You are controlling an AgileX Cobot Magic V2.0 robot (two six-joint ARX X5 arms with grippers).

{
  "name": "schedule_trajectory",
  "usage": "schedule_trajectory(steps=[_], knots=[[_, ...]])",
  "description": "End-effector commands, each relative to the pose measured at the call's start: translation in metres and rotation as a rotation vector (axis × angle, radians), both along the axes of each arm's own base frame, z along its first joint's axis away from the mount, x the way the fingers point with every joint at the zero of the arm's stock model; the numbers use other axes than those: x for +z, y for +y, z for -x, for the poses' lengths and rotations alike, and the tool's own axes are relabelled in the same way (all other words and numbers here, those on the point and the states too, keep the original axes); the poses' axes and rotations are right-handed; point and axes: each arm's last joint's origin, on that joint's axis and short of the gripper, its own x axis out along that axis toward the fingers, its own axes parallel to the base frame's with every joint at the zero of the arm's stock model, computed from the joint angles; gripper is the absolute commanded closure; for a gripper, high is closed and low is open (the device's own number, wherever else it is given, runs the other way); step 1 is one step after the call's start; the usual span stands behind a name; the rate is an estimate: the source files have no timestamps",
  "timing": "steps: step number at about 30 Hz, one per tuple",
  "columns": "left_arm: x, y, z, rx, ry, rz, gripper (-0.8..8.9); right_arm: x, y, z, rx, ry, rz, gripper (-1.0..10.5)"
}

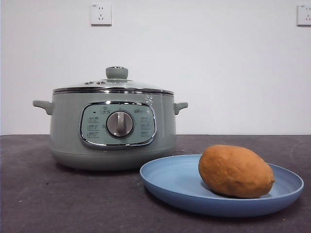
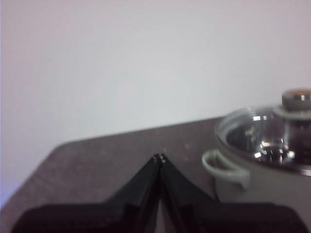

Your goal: Take the potato out from the steamer,put the potato on the plate,close the lid

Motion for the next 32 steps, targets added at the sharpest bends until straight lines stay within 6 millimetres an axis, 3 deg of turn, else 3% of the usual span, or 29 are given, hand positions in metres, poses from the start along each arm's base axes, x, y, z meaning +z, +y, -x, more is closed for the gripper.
schedule_trajectory(steps=[1,12,23,32], knots=[[-0.016,0.0,0.0,0.0,0.009,0.038,8.17,0.0,0.0,0.0,-0.003,0.0,-0.004,9.5],[-0.047,0.0,0.002,0.001,0.112,0.047,8.17,0.0,0.0,0.0,-0.003,0.0,-0.004,9.5],[-0.062,0.0,0.003,-0.011,0.267,0.087,8.17,0.0,0.0,0.0,-0.004,0.0,-0.004,9.5],[-0.062,0.0,0.003,-0.003,0.269,0.104,8.17,0.0,0.0,0.0,-0.003,0.0,-0.003,9.5]])
